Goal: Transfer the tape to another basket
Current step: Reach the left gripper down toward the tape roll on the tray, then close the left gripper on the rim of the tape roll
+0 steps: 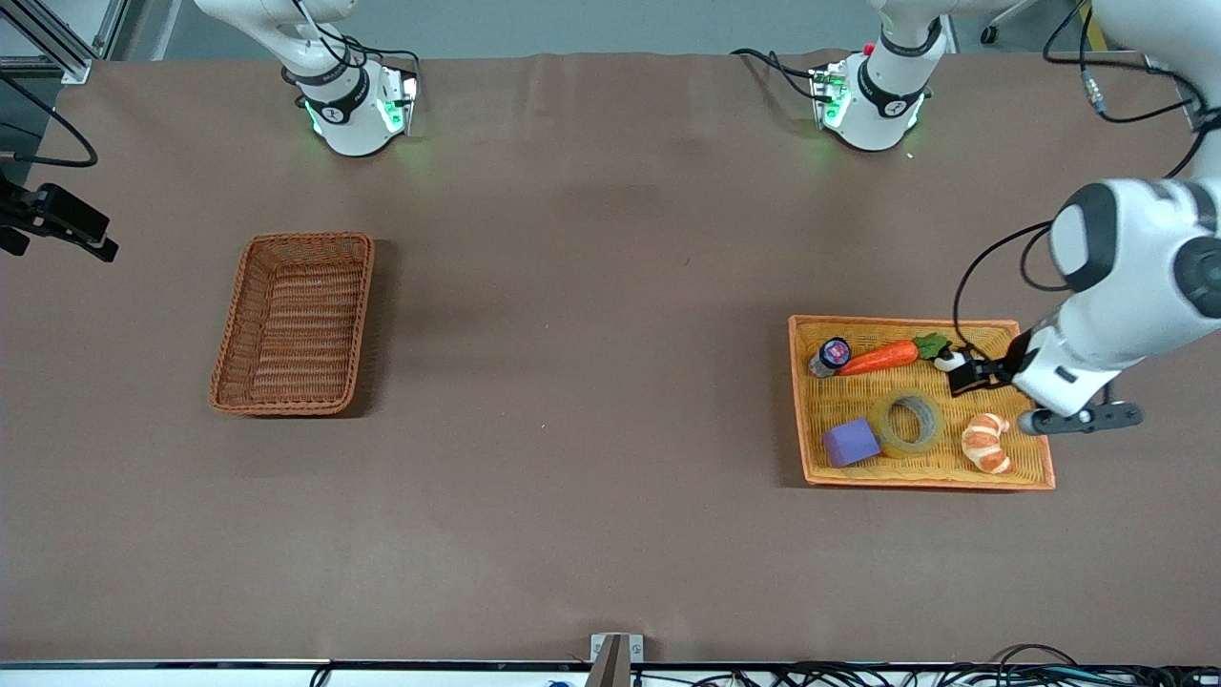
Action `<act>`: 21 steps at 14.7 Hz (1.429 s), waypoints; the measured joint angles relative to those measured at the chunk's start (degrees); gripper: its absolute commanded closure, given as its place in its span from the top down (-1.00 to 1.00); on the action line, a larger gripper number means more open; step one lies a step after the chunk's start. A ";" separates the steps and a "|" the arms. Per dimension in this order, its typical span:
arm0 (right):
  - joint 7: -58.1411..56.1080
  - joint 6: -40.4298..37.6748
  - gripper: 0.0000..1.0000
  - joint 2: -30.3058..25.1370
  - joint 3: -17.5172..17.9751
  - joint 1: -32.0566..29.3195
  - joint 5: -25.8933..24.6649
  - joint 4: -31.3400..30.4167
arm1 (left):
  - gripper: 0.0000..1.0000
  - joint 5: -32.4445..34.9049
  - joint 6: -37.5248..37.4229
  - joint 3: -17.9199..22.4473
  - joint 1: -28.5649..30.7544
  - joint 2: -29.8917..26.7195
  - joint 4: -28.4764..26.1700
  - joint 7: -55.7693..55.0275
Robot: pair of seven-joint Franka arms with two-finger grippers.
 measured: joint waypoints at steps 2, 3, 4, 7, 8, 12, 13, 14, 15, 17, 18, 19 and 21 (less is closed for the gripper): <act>0.00 -0.01 1.00 0.00 0.00 0.00 0.00 0.00 | 0.89 0.00 5.13 0.01 0.11 3.16 -1.56 -0.01; 0.00 -0.01 1.00 0.00 0.00 0.00 0.00 0.00 | 0.73 0.00 7.00 0.02 0.22 4.77 -1.77 -0.01; 0.00 -0.01 1.00 0.00 0.00 0.00 0.00 0.00 | 0.59 0.00 8.83 0.02 0.29 6.42 -1.84 -0.01; 0.00 -0.02 1.00 0.00 0.00 0.00 0.00 0.00 | 0.35 0.00 14.18 0.03 0.41 11.21 -1.94 -0.01; 0.00 -0.02 1.00 0.00 -0.01 0.00 0.00 0.00 | 0.20 0.07 15.43 0.03 0.43 12.49 -1.94 0.00; 0.00 -0.03 1.00 0.00 -0.03 0.00 0.00 0.00 | -0.73 2.10 17.08 0.09 0.52 14.57 -1.91 -0.01; 0.00 -0.03 1.00 0.00 -0.03 0.00 0.00 0.00 | -0.95 2.22 17.08 0.11 0.59 14.57 -1.89 -0.01; 0.00 -0.03 1.00 0.00 -0.03 0.00 0.00 0.00 | -1.00 2.23 17.07 0.11 0.62 14.57 -1.86 0.00; 0.00 -0.03 1.00 0.00 -0.03 0.00 0.00 0.00 | -1.00 2.24 17.16 0.09 0.60 14.58 -1.73 -0.05; 0.00 -0.03 1.00 0.00 -0.03 0.00 0.00 0.00 | -1.00 2.27 17.17 0.09 0.61 14.29 -1.13 -0.02; 0.00 -0.03 1.00 0.00 -0.03 0.00 0.00 0.00 | -1.00 2.40 17.02 0.09 0.64 13.66 -0.76 0.04; 0.00 -0.04 1.00 0.00 -0.03 0.00 0.00 0.00 | -1.00 2.67 16.12 0.09 0.68 12.48 -0.35 0.05; 0.00 -0.04 1.00 0.00 -0.04 0.00 0.00 0.00 | -1.00 3.41 9.68 -0.18 0.58 8.53 1.42 0.05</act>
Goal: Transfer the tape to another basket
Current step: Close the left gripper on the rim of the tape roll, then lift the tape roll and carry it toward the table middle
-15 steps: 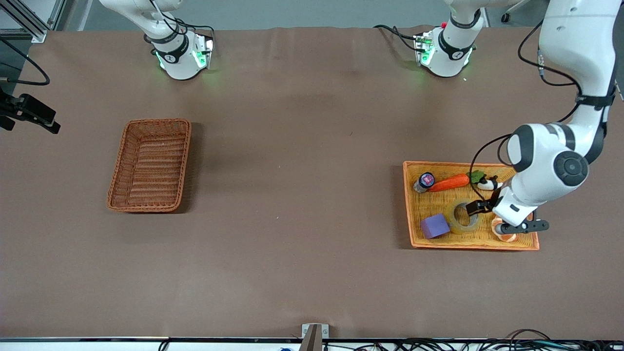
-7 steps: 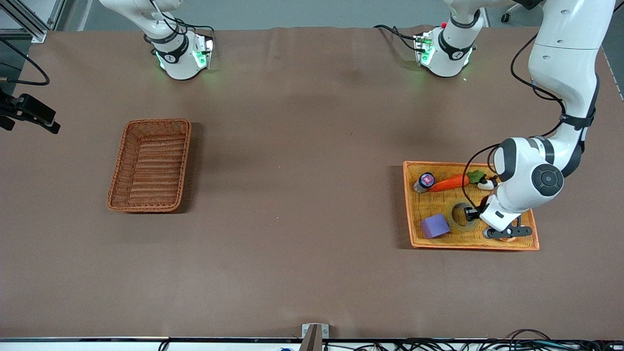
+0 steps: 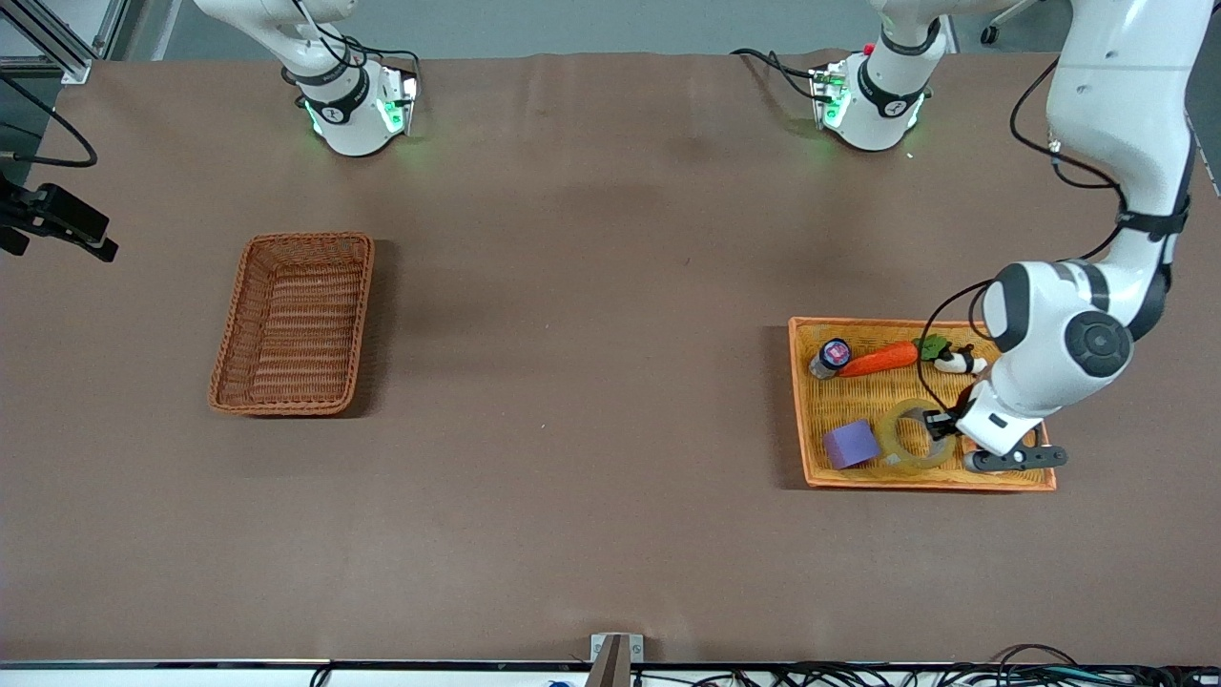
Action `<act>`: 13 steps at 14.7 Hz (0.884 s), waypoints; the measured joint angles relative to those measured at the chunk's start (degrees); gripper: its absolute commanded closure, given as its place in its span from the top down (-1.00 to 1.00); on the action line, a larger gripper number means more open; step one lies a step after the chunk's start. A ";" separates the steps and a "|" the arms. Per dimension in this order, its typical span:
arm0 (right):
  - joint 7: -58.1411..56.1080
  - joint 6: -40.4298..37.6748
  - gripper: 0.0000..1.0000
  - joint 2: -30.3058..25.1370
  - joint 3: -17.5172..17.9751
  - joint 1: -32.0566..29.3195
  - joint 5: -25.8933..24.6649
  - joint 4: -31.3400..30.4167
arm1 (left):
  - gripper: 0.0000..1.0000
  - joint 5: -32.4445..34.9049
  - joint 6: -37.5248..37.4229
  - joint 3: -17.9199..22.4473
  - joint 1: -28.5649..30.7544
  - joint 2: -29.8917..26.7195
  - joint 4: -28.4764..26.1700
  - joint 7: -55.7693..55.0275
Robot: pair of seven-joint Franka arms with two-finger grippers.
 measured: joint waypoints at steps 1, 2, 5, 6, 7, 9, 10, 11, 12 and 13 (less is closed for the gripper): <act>0.00 0.00 1.00 0.00 0.00 0.00 0.00 0.00 | -1.00 0.17 -4.59 -0.42 -0.27 -2.27 1.44 0.00; 0.00 -0.01 1.00 0.00 0.00 0.00 0.00 0.00 | -1.00 0.20 -9.42 -0.94 -0.94 -4.29 3.28 -0.28; 0.00 0.00 1.00 0.00 -0.01 0.00 0.00 0.00 | -1.00 0.26 -23.03 -3.22 -6.13 -7.34 10.22 -6.99; 0.00 0.00 1.00 0.00 -0.02 0.00 0.00 0.00 | -1.00 0.32 -25.74 -3.76 -9.26 -7.20 12.06 -10.47; 0.00 0.00 1.00 0.00 -0.03 0.00 0.00 0.00 | -1.00 0.36 -26.93 -3.99 -12.85 -6.62 13.24 -14.52; 0.00 0.00 1.00 0.00 -0.04 0.00 0.00 0.00 | -1.00 0.42 -27.15 -4.22 -19.99 -4.05 14.54 -23.25; 0.00 0.00 1.00 0.00 -0.05 0.00 0.00 0.01 | -1.00 0.42 -27.11 -4.26 -23.31 -2.09 15.28 -27.62; 0.00 0.00 1.00 0.00 -0.05 0.00 0.00 0.00 | -1.00 0.42 -26.92 -4.27 -26.46 0.41 16.63 -31.96; 0.00 0.00 1.00 0.00 -0.06 0.00 0.00 0.00 | -1.00 0.43 -26.60 -4.28 -29.34 3.24 18.64 -35.91; 0.00 0.00 1.00 0.00 -0.06 0.00 0.00 0.01 | -1.00 0.43 -25.96 -4.28 -31.95 6.17 20.97 -39.38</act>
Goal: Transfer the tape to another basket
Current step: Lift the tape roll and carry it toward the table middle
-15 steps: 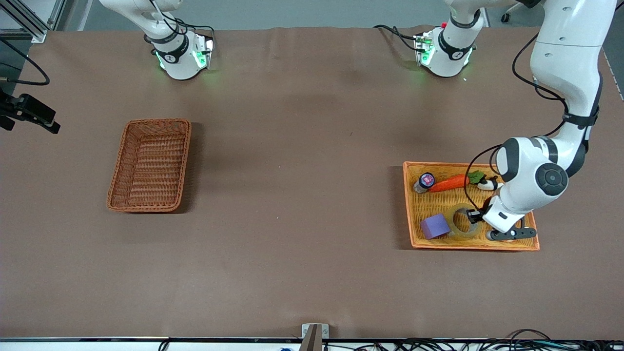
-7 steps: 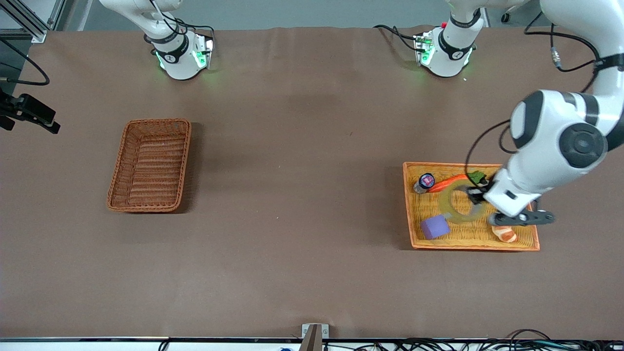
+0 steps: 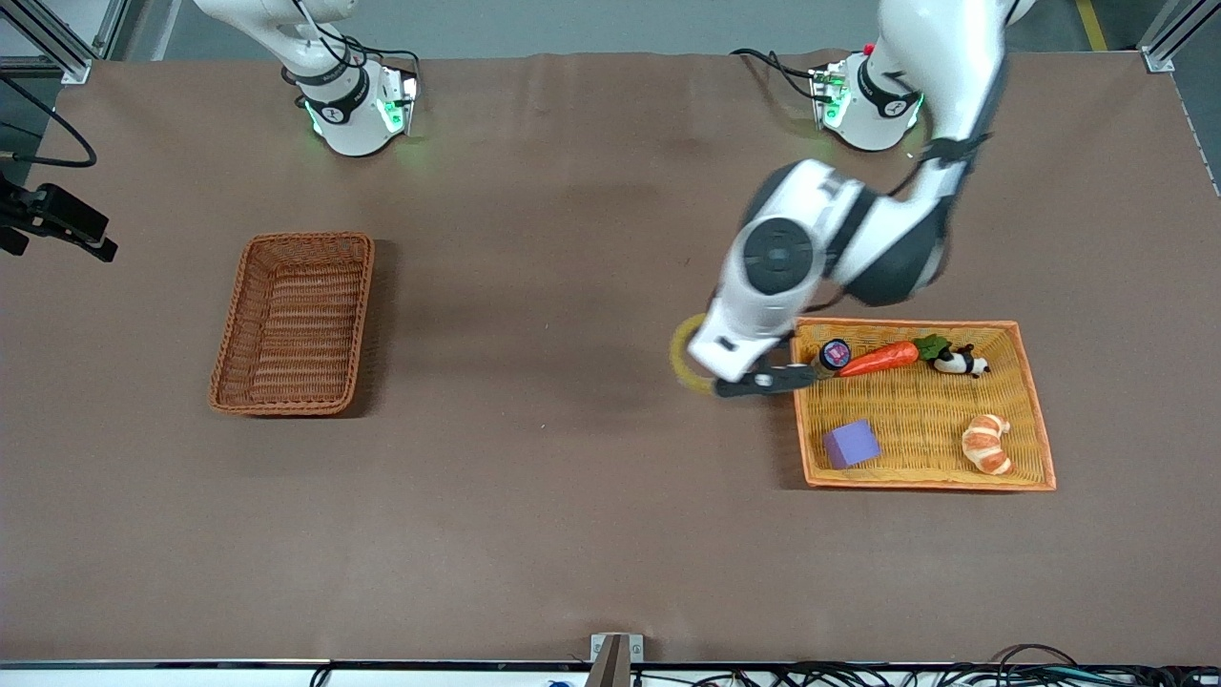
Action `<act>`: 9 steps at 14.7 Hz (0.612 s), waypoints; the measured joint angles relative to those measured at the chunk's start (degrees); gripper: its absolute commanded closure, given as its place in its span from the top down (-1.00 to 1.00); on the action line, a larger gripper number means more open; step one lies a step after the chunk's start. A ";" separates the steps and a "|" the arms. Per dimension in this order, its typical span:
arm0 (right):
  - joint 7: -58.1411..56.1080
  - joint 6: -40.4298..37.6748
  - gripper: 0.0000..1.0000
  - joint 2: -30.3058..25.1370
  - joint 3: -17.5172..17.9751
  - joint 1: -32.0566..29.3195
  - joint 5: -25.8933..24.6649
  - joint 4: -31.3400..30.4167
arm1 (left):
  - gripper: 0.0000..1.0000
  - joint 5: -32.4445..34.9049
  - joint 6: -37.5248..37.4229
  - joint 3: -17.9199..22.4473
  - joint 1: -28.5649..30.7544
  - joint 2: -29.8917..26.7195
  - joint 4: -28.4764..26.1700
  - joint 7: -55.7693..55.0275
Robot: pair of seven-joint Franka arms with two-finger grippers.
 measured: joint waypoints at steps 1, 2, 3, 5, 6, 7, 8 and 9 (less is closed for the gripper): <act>0.00 0.00 1.00 0.00 -0.01 0.00 0.00 0.00 | -1.00 0.00 1.47 0.02 -2.43 3.03 2.44 -3.11; 0.00 0.00 1.00 0.00 -0.02 0.00 0.00 0.00 | -1.00 0.00 3.93 0.03 -4.65 5.93 4.49 -6.06; 0.00 0.00 1.00 0.00 -0.02 0.00 0.00 0.00 | -1.00 -0.01 7.28 0.05 -6.55 8.55 5.89 -8.85; 0.00 0.00 1.00 0.00 -0.03 0.00 0.00 0.00 | -0.98 -0.37 13.42 0.02 -9.39 13.00 7.24 -12.86; 0.00 0.00 1.00 0.00 -0.03 0.00 0.00 0.00 | -0.86 -0.60 15.75 0.01 -10.45 14.81 7.52 -13.92; 0.00 0.00 1.00 0.00 -0.03 0.00 0.00 0.00 | -0.60 -0.67 17.64 0.01 -11.29 16.54 7.75 -14.72; 0.00 0.00 1.00 0.00 -0.03 0.00 0.00 0.00 | 0.04 -0.71 19.10 0.01 -11.90 17.87 7.91 -15.10; 0.00 0.00 1.00 0.00 -0.02 0.00 0.00 0.00 | 0.96 -0.72 19.98 0.02 -12.29 18.87 8.07 -15.33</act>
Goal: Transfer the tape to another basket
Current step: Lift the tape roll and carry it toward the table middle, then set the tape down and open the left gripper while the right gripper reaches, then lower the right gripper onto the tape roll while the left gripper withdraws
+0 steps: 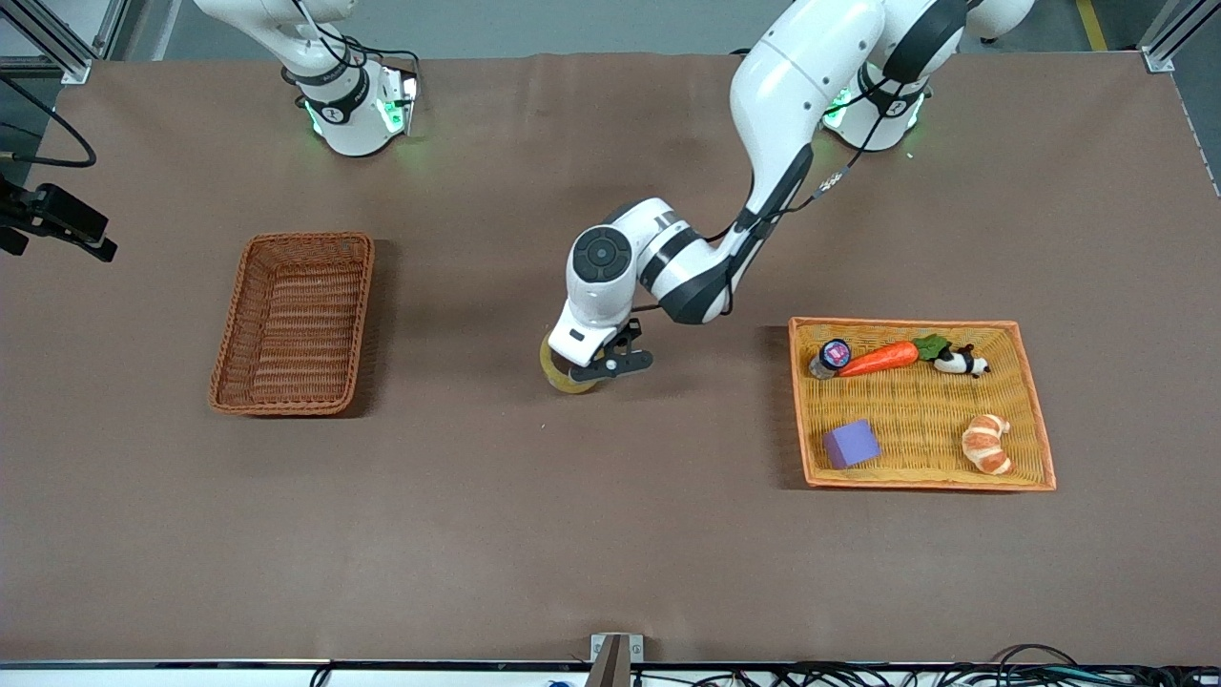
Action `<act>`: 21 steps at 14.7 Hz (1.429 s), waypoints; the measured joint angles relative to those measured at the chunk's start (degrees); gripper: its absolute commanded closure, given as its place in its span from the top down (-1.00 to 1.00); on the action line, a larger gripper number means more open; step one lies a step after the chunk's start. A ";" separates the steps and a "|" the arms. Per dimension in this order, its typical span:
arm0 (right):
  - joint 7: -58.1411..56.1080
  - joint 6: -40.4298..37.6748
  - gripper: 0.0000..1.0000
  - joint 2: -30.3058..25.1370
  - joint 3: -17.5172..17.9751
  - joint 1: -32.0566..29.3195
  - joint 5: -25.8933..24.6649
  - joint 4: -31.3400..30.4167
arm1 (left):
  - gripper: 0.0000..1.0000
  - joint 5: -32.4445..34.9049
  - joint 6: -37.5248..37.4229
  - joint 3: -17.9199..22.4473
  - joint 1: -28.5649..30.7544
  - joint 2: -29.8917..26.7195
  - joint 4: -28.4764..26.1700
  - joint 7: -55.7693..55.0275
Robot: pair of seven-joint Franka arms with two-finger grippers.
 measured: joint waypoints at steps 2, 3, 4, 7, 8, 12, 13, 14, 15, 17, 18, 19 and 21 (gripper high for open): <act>0.00 0.00 1.00 0.00 0.00 0.00 0.00 0.00 | 1.00 -0.02 0.55 0.05 -0.16 0.71 0.44 -0.25; 0.00 0.00 1.00 0.00 0.00 0.00 0.00 0.00 | 1.00 -0.02 0.56 0.23 -0.09 0.58 0.97 -0.27; 0.00 0.00 1.00 0.00 0.00 0.00 0.00 0.00 | 1.00 0.01 0.51 0.54 0.05 0.12 1.85 -0.27; 0.00 -0.20 1.00 0.00 0.32 0.08 0.09 0.00 | 1.00 3.58 -5.58 2.36 2.53 -5.15 3.96 0.46; 0.01 -0.94 1.00 0.00 0.98 0.31 0.22 0.00 | 1.00 5.26 -9.52 2.50 4.48 -8.05 4.39 1.13; 9.62 -1.81 1.00 1.65 9.80 1.66 0.37 -0.51 | 1.00 8.16 -23.58 2.70 14.55 -21.60 4.59 4.65; 12.10 -0.16 1.00 2.99 12.89 2.17 0.37 -1.26 | 1.00 8.16 -25.97 2.63 17.06 -24.31 4.41 6.53; 14.66 2.61 1.00 4.62 15.78 2.85 0.35 -2.61 | 1.00 8.16 -27.85 2.61 19.25 -26.52 4.15 9.16; 17.89 6.25 1.00 6.37 18.21 3.65 0.32 -4.65 | 1.00 8.16 -29.31 2.56 21.19 -28.26 3.85 12.17; 24.34 15.72 1.00 9.92 21.97 5.07 0.26 -10.20 | 1.00 7.77 -30.98 2.47 24.38 -30.58 3.37 18.72; 27.14 20.51 1.00 11.70 23.54 5.62 0.21 -13.04 | 1.00 6.75 -32.01 2.45 25.93 -31.54 3.30 22.40; 29.26 24.31 1.00 13.55 24.83 6.08 0.16 -15.29 | 1.00 5.64 -33.43 2.46 27.38 -32.49 3.27 26.06; 31.87 30.79 1.00 17.89 26.36 7.36 0.05 -17.88 | 1.00 4.34 -35.91 2.65 29.90 -34.81 2.78 32.29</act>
